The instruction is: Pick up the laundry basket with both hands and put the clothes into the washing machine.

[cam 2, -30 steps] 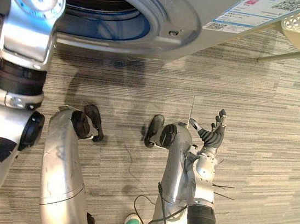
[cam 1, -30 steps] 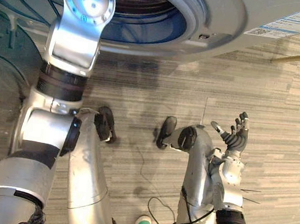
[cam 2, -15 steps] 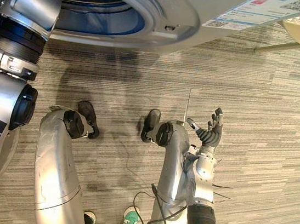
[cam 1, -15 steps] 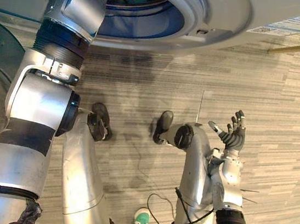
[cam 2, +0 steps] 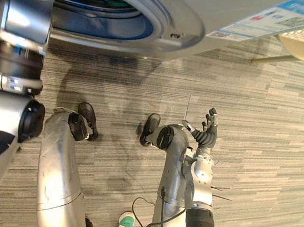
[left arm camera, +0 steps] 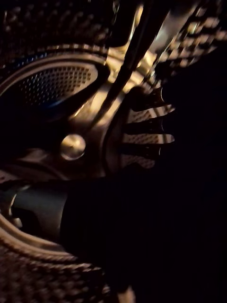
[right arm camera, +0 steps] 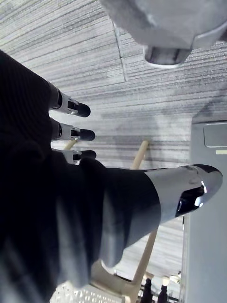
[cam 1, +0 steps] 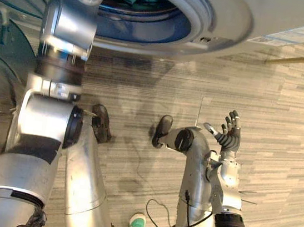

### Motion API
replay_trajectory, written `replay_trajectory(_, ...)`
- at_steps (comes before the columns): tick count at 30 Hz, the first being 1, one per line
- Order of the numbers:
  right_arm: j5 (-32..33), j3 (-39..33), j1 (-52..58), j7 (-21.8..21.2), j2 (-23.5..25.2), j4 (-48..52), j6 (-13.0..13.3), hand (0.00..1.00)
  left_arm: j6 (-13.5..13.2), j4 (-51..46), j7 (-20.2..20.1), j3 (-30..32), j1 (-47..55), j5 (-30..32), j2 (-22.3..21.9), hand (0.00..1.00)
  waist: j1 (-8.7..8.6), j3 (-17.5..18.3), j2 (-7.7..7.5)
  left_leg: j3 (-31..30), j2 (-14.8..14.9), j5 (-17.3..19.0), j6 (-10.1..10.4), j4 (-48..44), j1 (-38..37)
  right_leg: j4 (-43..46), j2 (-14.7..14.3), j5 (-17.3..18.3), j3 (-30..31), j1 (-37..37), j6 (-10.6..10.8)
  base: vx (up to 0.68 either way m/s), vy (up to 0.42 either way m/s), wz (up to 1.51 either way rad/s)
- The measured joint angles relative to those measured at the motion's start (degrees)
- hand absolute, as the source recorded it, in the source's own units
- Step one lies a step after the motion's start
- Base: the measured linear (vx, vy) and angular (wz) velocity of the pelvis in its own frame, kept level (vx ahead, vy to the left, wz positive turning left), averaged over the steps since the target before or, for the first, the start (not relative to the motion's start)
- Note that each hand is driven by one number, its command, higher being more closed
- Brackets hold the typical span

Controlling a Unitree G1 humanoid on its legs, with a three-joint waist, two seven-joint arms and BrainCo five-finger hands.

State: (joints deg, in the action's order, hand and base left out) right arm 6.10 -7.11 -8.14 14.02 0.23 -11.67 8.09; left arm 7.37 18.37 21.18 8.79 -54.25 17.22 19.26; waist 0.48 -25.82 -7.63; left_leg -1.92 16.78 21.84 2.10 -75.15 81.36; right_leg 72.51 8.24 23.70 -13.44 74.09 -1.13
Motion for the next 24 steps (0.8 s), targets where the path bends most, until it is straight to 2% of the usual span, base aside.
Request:
replay_trajectory(2,-0.6,-0.4,0.5,0.0,0.0,0.1,-2.1,0.0,-1.4,-0.9,-0.5,1.0,12.7,-5.7,-4.1,0.0,0.55,0.0,0.02,0.6,0.0,-0.6,0.8,3.9,-6.2,-3.5,-0.2,-0.1,-0.6,-5.9,-0.2,0.05,-0.087,0.16)
replay_trajectory(4,-1.4,-0.9,1.5,0.0,0.0,0.1,-2.6,0.0,-1.7,-1.3,-1.2,1.0,21.0,-8.2,-7.5,0.0,0.66,0.6,0.05,1.1,-0.2,-0.9,1.3,6.7,-10.6,-6.0,-0.3,-0.1,-0.8,-10.0,-0.2,0.09,-0.085,0.18)
replay_trajectory(6,-2.6,-1.6,3.8,0.0,-0.1,0.1,-4.2,0.0,-2.3,-1.4,-2.9,0.7,34.2,-11.0,-12.4,0.0,0.62,2.3,0.26,2.5,-0.8,-1.4,1.9,11.8,-18.6,-10.4,-0.4,-0.2,-0.8,-17.2,-0.2,0.13,-0.088,0.2)
replay_trajectory(9,-4.1,-1.5,6.7,-0.2,-0.1,-1.1,-4.9,0.0,-3.3,-1.2,-5.0,0.1,45.5,-12.7,-15.1,0.0,1.34,3.5,0.36,4.3,-1.2,-2.5,2.3,18.4,-28.6,-16.3,-0.7,-1.1,-0.9,-26.3,0.0,0.14,-0.068,0.11)
replay_trajectory(11,-4.6,-1.5,9.3,-0.4,-0.2,-4.3,-5.3,0.0,-4.3,1.0,-6.9,-0.3,53.0,-14.4,-15.6,0.0,2.04,5.8,0.95,6.4,-1.7,-4.5,2.7,26.6,-38.6,-24.6,-1.6,-3.3,-1.0,-35.7,0.6,0.14,-0.017,0.04)
replay_trajectory(12,-4.7,-1.5,10.0,-0.4,-0.3,-5.4,-5.5,0.0,-4.4,1.7,-7.4,-0.3,54.4,-14.5,-15.6,0.0,2.13,6.8,1.12,6.9,-1.7,-4.9,2.7,28.7,-40.7,-26.7,-1.8,-3.8,-1.0,-37.8,0.9,0.13,0.008,0.05)
replay_trajectory(14,-5.2,-1.3,11.6,-0.7,-0.4,-9.3,-6.2,0.0,-5.5,5.3,-9.1,-0.1,58.6,-15.6,-15.6,0.0,2.34,10.0,2.49,9.0,-2.1,-6.8,2.6,36.2,-49.0,-35.0,-2.7,-6.7,-0.9,-45.6,1.5,0.17,0.033,-0.08)
replay_trajectory(18,-6.4,-1.8,13.7,-1.9,-0.7,-15.7,-7.0,0.0,-6.0,12.8,-12.1,0.4,60.3,-15.3,-15.5,0.0,2.35,15.3,4.85,12.7,-3.4,-9.9,2.4,47.2,-59.8,-47.0,-3.5,-11.2,0.4,-55.2,2.9,0.14,0.054,-0.21)
replay_trajectory(20,-7.1,-3.2,13.6,-2.8,-1.2,-21.3,-7.2,0.0,-6.7,17.8,-13.9,0.6,60.4,-14.2,-15.1,0.0,1.98,18.5,6.21,15.2,-4.5,-12.3,2.4,54.5,-65.6,-55.0,-4.1,-14.7,1.5,-60.1,3.6,0.15,0.065,-0.31)
replay_trajectory(24,-7.8,-5.9,12.6,-3.7,-4.1,-30.8,-7.5,0.0,-6.8,23.0,-15.3,0.6,59.2,-10.7,-13.3,0.0,1.22,20.9,7.31,17.7,-7.0,-16.3,2.4,64.9,-73.5,-64.2,-4.2,-19.0,3.3,-66.2,4.2,0.13,0.04,-0.21)
